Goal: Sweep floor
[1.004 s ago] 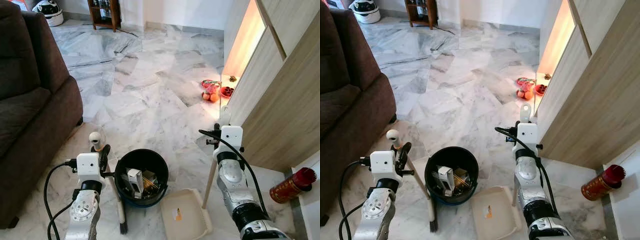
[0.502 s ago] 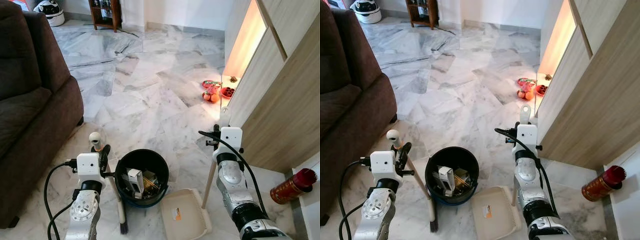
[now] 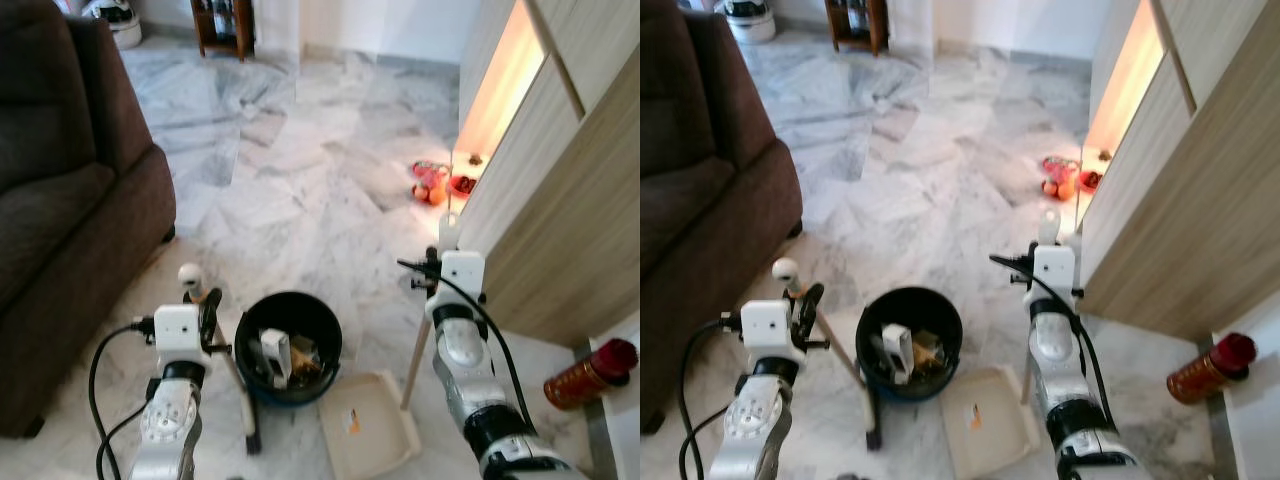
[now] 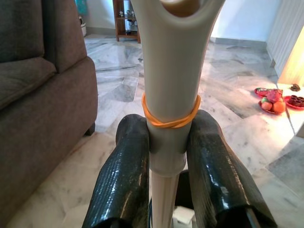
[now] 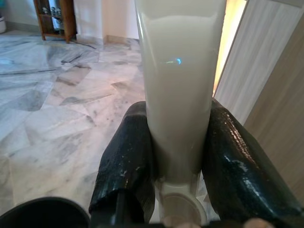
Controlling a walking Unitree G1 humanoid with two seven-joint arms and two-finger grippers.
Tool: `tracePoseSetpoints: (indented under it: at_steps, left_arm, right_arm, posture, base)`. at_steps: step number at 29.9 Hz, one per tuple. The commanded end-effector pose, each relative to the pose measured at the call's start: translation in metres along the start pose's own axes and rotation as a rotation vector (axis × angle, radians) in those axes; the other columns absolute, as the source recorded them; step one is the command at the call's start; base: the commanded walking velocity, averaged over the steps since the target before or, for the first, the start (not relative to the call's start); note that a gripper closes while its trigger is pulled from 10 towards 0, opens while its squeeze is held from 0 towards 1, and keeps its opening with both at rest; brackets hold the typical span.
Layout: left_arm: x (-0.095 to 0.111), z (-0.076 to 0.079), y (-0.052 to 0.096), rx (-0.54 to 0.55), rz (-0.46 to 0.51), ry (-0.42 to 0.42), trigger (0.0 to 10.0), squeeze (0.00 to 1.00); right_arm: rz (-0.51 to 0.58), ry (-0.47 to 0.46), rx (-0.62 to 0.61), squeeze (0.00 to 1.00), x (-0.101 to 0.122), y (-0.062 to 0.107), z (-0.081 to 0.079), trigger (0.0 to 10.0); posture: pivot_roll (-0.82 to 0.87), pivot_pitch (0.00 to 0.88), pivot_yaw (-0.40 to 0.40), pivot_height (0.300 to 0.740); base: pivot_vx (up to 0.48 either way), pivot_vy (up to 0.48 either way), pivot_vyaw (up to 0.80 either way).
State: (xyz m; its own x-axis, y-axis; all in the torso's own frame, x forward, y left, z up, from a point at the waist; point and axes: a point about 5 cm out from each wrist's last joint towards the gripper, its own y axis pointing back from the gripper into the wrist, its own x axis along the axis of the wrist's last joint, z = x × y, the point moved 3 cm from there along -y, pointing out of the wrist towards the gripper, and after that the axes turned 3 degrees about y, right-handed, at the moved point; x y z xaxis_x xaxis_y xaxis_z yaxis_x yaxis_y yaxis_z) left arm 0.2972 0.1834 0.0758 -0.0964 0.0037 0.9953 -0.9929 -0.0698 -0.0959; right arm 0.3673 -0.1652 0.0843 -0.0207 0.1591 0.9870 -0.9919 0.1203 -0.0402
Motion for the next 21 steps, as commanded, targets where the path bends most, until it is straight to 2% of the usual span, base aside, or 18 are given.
tracePoseSetpoints:
  at_steps: [1,21]
  left_arm:
    - [-0.0030,0.0019,0.0028,-0.011,-0.011,-0.006,10.0,0.00]
    - [-0.0004,0.0010,0.0011,-0.006,-0.006,-0.006,10.0,0.00]
  right_arm:
    - [0.016,-0.020,-0.005,0.00,0.0035,-0.0020,0.0018,10.0]
    - [0.033,-0.056,0.028,0.00,0.0062,-0.0017,-0.0038,10.0]
  posture:
    - [0.10,0.074,-0.048,0.740]
    - [0.09,0.107,-0.047,0.740]
  base:
    - [-0.262,0.000,0.00]
    - [-0.264,0.000,0.00]
